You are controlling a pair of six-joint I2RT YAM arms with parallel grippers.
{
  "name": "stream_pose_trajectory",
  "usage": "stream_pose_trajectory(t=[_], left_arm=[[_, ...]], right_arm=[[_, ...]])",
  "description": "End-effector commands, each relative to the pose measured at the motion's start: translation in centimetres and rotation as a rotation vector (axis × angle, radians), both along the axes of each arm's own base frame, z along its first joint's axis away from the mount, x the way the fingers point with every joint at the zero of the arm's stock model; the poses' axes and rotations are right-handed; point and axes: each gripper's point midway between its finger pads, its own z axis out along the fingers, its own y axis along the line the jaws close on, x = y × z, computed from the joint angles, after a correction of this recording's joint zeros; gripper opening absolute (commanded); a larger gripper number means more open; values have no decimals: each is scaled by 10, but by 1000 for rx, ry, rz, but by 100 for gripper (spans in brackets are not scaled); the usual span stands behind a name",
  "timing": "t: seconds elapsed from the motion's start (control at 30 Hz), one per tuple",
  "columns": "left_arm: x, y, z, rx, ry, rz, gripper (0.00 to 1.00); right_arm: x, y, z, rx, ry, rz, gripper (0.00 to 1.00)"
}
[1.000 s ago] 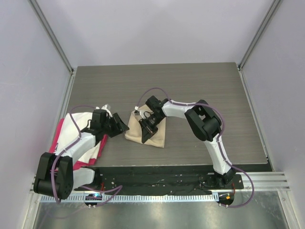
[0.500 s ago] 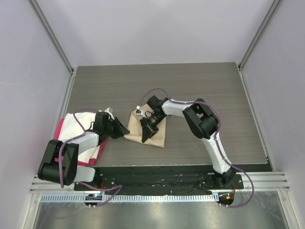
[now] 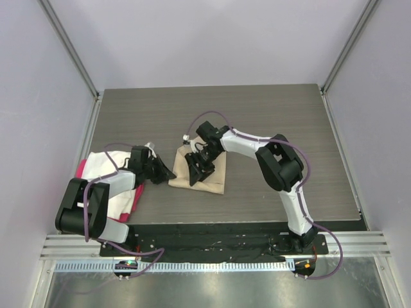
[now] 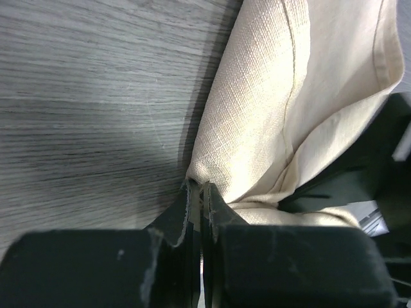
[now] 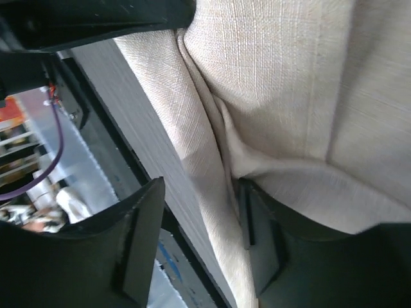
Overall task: Fold the napkin, place the utensils inside, and roll it up
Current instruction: Roll the napkin at the center of the board.
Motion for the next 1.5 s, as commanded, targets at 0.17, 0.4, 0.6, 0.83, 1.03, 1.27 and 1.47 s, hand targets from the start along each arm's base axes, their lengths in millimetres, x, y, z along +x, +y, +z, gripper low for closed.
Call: stream_pose_trajectory(t=[0.17, 0.4, 0.6, 0.83, 1.03, 1.27, 1.47], left_arm=[[-10, 7, -5, 69, 94, -22, 0], [-9, 7, -4, 74, 99, -32, 0], [-8, 7, -3, 76, 101, -37, 0], [-6, 6, -1, 78, 103, -39, 0], [-3, 6, 0, 82, 103, -42, 0], [-3, 5, -1, 81, 108, -48, 0], [-2, 2, 3, 67, 93, -66, 0]], right_arm=[[23, 4, 69, -46, -592, 15, 66], [23, 4, 68, -224, -1117, 39, 68], [16, 7, 53, -255, -1264, 83, 68], [4, 16, 37, -227, -1264, 161, 65], [-5, 25, 26, -189, -1222, 211, 59], [-3, 26, 10, -213, -1176, 234, 55], [3, 17, -10, -262, -1080, 251, 47]])
